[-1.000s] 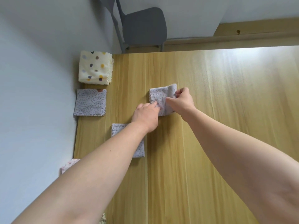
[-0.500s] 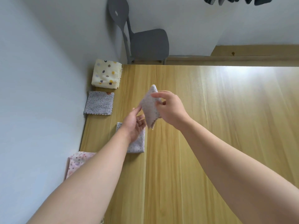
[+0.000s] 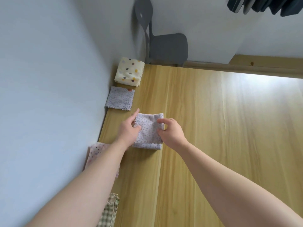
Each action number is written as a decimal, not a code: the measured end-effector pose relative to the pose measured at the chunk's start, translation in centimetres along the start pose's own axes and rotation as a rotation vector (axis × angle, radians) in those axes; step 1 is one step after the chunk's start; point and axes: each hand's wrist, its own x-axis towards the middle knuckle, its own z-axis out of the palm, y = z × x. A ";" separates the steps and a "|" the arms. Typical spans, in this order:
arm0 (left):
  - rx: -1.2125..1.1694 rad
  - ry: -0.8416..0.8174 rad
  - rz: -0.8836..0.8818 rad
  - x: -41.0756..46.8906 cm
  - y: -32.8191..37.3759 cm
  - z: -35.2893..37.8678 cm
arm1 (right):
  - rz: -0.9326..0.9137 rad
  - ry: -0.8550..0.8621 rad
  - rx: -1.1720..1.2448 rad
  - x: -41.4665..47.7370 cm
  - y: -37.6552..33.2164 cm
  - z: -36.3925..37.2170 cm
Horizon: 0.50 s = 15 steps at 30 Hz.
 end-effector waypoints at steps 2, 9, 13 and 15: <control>0.117 0.031 0.083 -0.1 -0.6 0.2 | 0.009 0.004 -0.031 -0.1 0.6 1.0; 0.345 0.032 0.139 -0.3 -2.3 1.6 | 0.064 0.048 -0.131 -0.1 1.5 3.0; 0.464 0.045 0.146 -0.5 -2.7 1.7 | 0.110 0.025 -0.169 -0.1 1.9 3.7; 0.507 0.073 0.139 -0.5 -2.9 1.5 | 0.146 0.070 -0.140 -0.1 2.1 4.0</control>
